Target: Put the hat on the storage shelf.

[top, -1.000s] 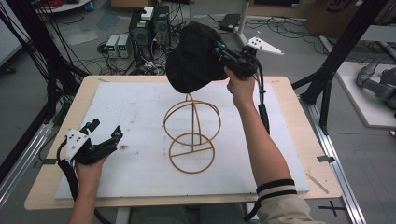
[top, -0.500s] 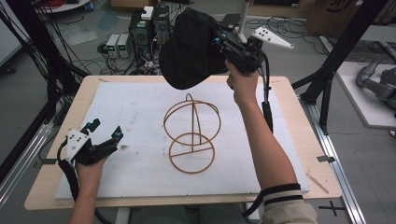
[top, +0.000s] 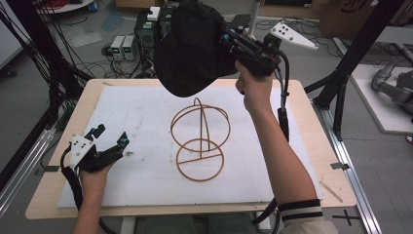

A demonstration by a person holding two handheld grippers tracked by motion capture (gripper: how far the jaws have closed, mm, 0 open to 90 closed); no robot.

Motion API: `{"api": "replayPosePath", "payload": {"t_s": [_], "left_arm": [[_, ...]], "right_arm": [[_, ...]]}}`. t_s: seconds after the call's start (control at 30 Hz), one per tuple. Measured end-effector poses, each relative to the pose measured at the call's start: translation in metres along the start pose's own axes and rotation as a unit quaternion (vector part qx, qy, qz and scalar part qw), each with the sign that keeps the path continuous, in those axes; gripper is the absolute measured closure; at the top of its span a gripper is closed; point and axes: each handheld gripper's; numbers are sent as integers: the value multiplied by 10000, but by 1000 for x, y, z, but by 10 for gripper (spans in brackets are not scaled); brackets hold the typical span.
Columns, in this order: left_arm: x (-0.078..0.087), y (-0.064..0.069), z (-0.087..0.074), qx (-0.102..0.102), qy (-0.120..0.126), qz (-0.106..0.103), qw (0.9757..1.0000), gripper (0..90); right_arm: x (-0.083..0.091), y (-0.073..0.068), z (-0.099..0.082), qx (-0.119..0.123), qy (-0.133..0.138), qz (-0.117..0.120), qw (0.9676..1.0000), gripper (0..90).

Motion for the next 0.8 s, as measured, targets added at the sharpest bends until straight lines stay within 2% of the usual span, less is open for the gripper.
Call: {"api": "replayPosePath", "payload": {"t_s": [0.47,0.63,0.8], "left_arm": [[1,0,1,-24,-10,18,10000,182],[1,-1,1,-17,6,36,10000,182],[1,-1,1,-7,8,47,10000,182]], "right_arm": [[9,-37,14,51,47,330,9994,883],[16,-48,13,-124,8,414,9991,883],[23,-59,11,-162,-67,482,9987,883]]}}
Point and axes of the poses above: each handheld gripper's, and its own axes: x roughly backward along the jaws, z roughly out of its top, y roughly to its right, and after that the axes turned 13 degrees about y, right-handed
